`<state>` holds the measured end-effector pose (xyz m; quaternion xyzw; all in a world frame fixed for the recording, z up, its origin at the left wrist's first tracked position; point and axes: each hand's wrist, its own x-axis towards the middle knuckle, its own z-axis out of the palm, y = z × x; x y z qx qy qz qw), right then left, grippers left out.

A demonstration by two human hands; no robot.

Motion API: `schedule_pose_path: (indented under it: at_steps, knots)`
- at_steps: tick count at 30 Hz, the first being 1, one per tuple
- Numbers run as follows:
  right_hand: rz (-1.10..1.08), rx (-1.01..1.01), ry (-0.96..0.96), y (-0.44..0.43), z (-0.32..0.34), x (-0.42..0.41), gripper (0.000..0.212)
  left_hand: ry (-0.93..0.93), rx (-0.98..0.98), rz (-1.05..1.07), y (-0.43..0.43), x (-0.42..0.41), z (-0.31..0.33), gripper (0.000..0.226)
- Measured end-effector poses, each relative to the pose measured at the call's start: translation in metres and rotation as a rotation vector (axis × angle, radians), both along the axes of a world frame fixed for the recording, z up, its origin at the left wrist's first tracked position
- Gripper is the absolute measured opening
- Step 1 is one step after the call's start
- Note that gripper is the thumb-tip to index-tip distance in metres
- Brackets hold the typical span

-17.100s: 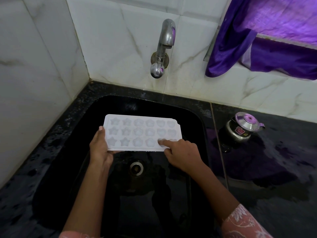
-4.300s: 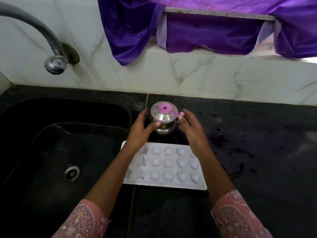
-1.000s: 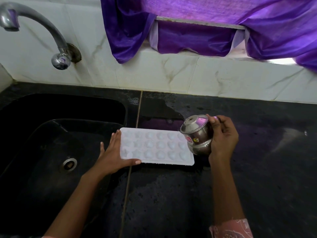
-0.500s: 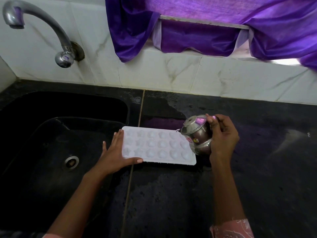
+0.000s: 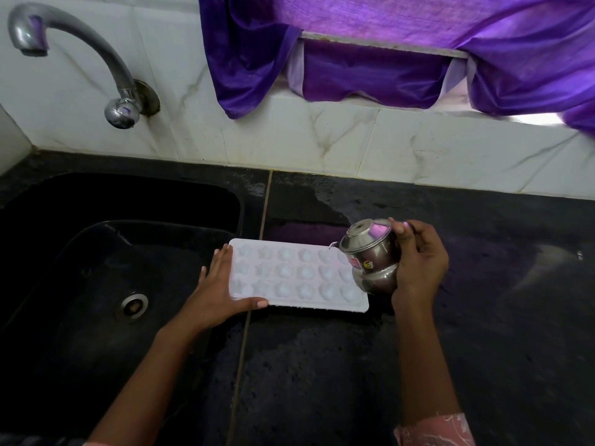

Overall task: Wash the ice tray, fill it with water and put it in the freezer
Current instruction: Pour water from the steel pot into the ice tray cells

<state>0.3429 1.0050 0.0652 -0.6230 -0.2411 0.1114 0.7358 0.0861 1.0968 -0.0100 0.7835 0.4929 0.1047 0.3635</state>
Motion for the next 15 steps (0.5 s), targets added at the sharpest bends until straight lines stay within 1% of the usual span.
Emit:
schedule_pose_path:
  at_steps: [4,6,9,13,15]
  knots:
    - [0.010,0.044,0.103,0.002,-0.002,-0.002,0.024,-0.022,-0.001,0.002,-0.001,0.001,0.002,0.149]
    - [0.024,0.041,0.142,0.004,-0.001,-0.004,0.018,-0.008,0.024,0.006,-0.001,0.002,0.002,0.146]
    - [0.052,0.024,0.138,0.008,0.001,-0.008,0.015,0.005,0.039,0.011,-0.001,0.002,0.003,0.143]
    - [0.109,0.006,0.089,0.013,0.001,-0.012,0.027,-0.007,0.046,0.011,-0.001,0.001,0.002,0.141]
    - [0.118,-0.017,0.067,0.013,0.001,-0.013,0.025,-0.003,0.055,0.009,-0.001,0.001,0.001,0.141]
